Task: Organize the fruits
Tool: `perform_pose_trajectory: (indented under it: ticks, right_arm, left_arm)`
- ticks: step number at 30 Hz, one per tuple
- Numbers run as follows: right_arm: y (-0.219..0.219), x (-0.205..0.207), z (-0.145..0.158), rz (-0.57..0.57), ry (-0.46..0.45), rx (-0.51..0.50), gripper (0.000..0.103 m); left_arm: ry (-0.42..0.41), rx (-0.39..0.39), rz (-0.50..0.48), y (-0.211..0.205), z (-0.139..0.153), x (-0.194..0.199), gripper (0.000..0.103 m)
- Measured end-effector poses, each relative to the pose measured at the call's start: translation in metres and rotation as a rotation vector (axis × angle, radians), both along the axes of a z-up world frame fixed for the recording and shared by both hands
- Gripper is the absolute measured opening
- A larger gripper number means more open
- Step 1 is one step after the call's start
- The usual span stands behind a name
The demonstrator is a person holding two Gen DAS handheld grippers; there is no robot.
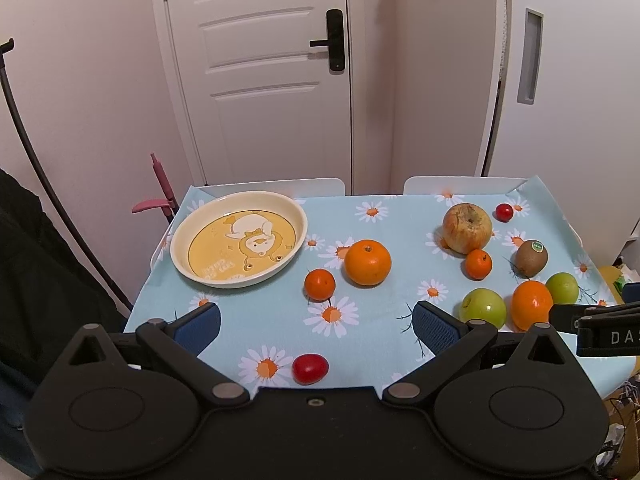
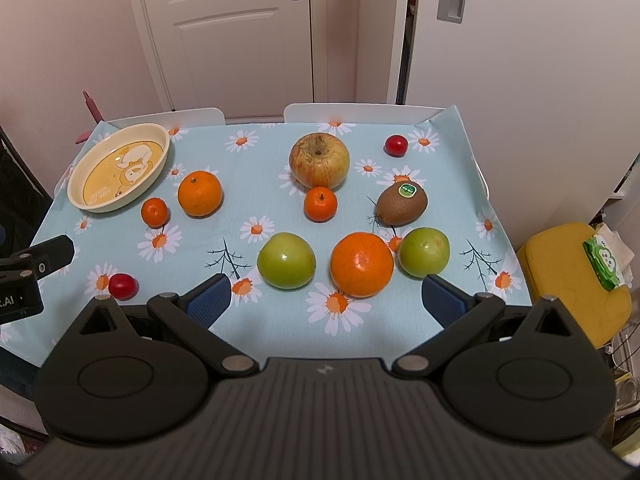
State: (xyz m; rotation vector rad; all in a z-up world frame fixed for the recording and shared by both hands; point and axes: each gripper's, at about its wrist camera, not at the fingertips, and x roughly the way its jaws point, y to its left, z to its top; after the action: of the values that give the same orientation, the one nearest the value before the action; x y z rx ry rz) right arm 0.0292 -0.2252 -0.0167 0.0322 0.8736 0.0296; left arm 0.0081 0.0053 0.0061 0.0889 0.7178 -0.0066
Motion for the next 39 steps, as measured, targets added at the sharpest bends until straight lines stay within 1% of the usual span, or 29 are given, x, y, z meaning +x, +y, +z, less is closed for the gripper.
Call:
perform_pose_trajectory:
  ticks: [12,18,19,25,27,31,36,39]
  right_arm:
    - [0.000,0.000,0.000,0.000,0.000,0.001,0.103]
    - [-0.008,-0.003,-0.002,0.001,-0.001,0.001,0.103]
    - [0.001,0.001,0.005,0.001,-0.002,0.001,0.103]
    - [0.010,0.005,0.005,-0.004,-0.004,0.001,0.103]
    - [0.011,0.007,0.002,-0.010,-0.001,0.008,0.103]
    - [0.004,0.002,0.006,-0.022,0.004,0.036,0.103]
    - [0.009,0.007,0.004,-0.040,0.011,0.058,0.103]
    - [0.014,0.010,-0.001,-0.047,0.020,0.053,0.103]
  left_arm:
    - [0.000,0.000,0.000,0.000,0.000,0.000,0.103]
    - [-0.001,-0.004,0.001,0.001,0.002,0.000,0.103]
    - [-0.002,-0.005,0.000,0.002,0.002,0.001,0.103]
    - [-0.008,-0.005,-0.009,0.006,0.003,0.001,0.103]
    - [-0.010,-0.001,-0.012,0.007,0.003,0.001,0.103]
    - [-0.005,0.012,-0.022,0.010,0.003,0.002,0.103]
    - [-0.005,0.038,-0.036,0.018,0.001,0.004,0.103]
    - [0.005,0.037,-0.055,0.023,-0.004,0.007,0.103]
